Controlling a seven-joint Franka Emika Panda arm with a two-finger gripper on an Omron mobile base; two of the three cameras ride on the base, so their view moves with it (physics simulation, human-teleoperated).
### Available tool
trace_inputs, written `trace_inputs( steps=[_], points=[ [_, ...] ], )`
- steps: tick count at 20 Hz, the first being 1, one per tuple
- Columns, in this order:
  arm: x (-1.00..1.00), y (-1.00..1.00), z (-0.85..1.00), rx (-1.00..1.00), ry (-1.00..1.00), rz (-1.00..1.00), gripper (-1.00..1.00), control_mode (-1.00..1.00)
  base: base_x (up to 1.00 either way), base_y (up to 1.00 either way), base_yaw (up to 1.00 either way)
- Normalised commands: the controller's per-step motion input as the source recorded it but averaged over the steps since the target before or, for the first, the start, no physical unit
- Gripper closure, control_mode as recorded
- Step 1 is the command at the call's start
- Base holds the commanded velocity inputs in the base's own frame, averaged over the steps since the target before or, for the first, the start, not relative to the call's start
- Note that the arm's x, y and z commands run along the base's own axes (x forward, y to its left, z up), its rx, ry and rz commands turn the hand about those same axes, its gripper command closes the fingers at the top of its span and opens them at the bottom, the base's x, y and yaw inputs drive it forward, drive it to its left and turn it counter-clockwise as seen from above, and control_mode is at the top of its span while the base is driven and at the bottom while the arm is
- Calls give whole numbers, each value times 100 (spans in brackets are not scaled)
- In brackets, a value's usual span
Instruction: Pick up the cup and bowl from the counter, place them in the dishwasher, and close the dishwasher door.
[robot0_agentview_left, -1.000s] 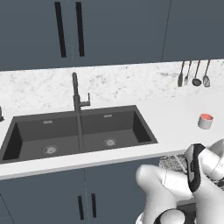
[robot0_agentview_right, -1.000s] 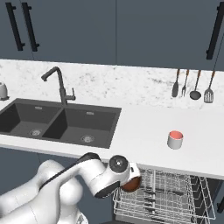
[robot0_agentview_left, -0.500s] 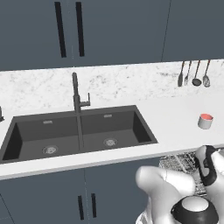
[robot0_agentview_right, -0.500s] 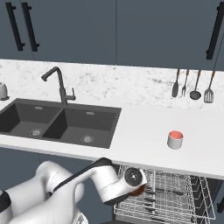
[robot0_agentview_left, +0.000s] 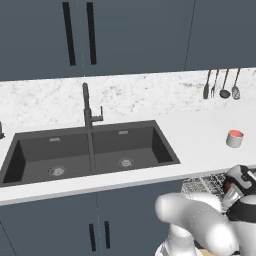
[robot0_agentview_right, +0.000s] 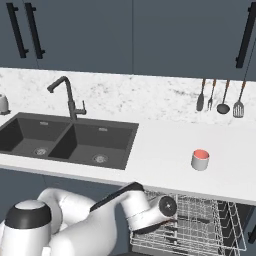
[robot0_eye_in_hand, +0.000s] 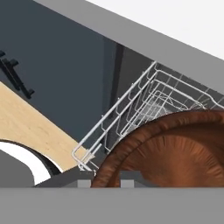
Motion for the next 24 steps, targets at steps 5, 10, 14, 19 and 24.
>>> trace_inputs(
  steps=[5, 10, 14, 19, 24],
  points=[
    [21, -51, -24, 9, 0, 13, 100, -100, 0, 0, 0],
    [-1, -44, -36, 7, -5, 14, 100, -100, 0, 0, 0],
    [-6, -11, -24, 2, -9, 5, 100, -100, 0, 0, 0],
    [13, 0, -44, 0, 0, 0, 100, -100, 0, 0, 0],
    [18, 10, -49, 0, 0, -2, 100, -100, 0, 0, 0]
  ],
)
